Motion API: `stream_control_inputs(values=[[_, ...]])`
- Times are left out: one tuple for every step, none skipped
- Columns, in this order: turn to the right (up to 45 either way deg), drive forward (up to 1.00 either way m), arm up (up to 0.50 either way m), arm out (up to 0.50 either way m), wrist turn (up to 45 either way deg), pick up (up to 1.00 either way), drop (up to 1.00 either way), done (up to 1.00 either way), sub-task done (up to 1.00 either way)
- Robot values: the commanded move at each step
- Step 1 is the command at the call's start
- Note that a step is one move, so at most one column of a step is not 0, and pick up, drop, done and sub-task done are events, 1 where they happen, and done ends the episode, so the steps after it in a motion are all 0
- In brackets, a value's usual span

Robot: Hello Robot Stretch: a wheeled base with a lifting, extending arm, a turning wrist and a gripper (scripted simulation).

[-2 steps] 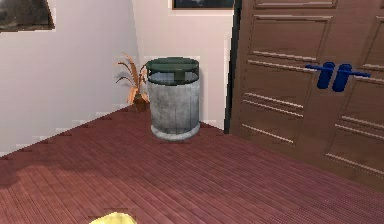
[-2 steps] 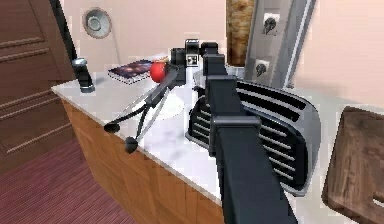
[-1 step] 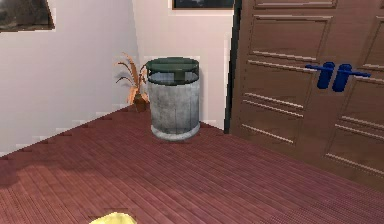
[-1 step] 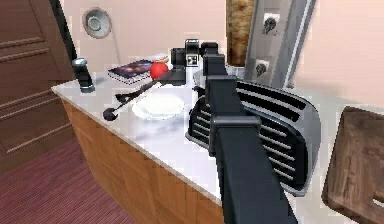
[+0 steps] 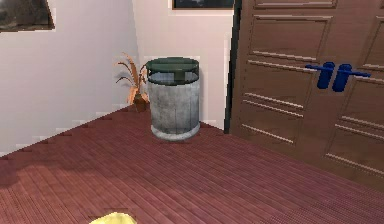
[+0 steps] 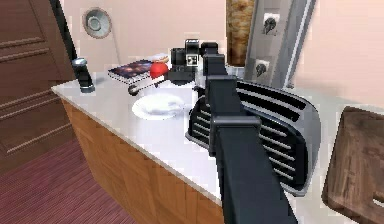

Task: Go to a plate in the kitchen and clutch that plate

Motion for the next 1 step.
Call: stream_control_inputs(values=[[0.0, 0.00, 0.00, 0.00, 9.0, 0.00, 0.00, 0.00, 0.00]])
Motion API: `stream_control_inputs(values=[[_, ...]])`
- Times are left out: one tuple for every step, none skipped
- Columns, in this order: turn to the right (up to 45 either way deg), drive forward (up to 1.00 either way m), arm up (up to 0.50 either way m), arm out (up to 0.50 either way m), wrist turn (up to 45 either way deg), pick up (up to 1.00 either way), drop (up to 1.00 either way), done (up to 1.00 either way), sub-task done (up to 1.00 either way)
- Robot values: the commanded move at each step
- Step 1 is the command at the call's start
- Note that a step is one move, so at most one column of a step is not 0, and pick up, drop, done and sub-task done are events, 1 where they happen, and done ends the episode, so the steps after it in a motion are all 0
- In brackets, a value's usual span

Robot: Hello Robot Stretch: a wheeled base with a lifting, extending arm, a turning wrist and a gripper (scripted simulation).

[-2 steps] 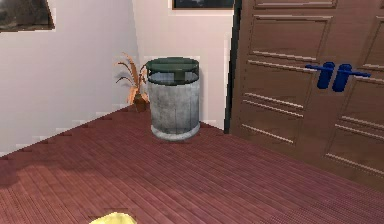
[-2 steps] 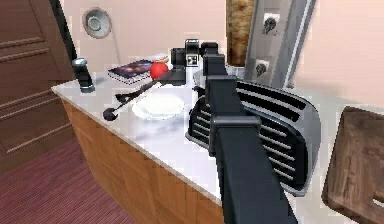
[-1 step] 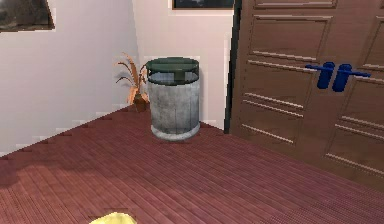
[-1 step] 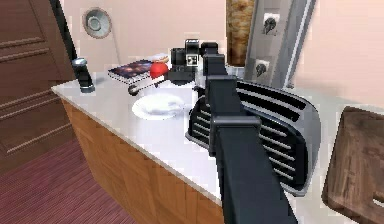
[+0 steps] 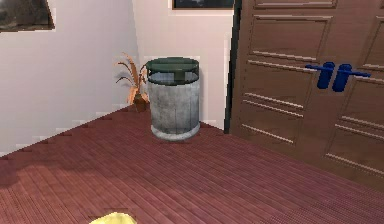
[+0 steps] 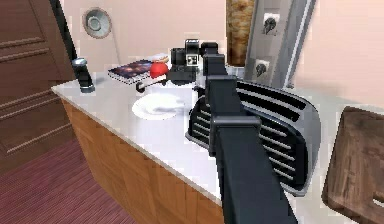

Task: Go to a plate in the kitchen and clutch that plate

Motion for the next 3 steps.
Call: stream_control_inputs(values=[[0.0, 0.00, -0.14, 0.00, 0.0, 0.00, 0.00, 0.00, 0.00], [0.0, 0.00, 0.00, 0.00, 0.0, 1.00, 0.00, 0.00, 0.00], [0.0, 0.00, 0.10, 0.00, 0.0, 0.00, 0.00, 0.00, 0.00]])
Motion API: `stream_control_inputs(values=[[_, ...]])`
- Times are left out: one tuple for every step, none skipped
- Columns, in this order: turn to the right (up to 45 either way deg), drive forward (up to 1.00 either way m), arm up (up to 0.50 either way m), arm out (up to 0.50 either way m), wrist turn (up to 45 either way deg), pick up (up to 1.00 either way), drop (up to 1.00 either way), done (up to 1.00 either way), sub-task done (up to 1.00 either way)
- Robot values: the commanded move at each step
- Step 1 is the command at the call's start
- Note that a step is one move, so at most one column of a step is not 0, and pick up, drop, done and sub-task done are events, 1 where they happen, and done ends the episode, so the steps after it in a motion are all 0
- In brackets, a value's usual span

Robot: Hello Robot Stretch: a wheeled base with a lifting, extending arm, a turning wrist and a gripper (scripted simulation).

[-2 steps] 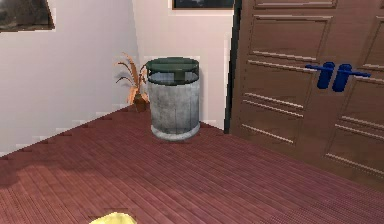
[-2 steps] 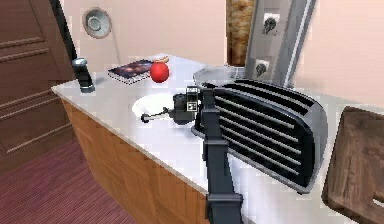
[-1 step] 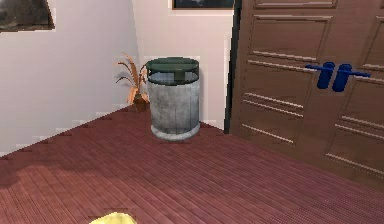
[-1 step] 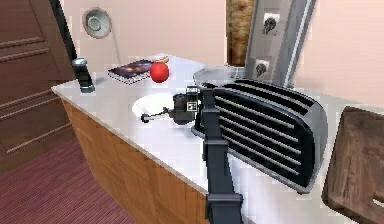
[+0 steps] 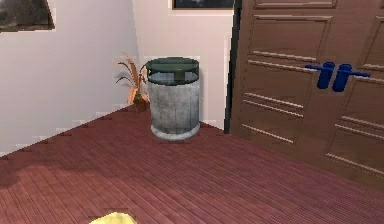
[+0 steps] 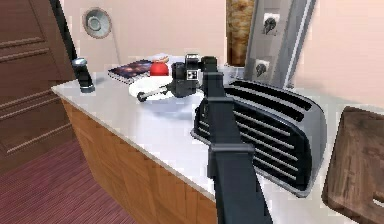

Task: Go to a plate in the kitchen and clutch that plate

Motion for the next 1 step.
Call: stream_control_inputs(values=[[0.0, 0.00, 0.00, 0.00, 0.0, 0.00, 0.00, 1.00, 0.00]])
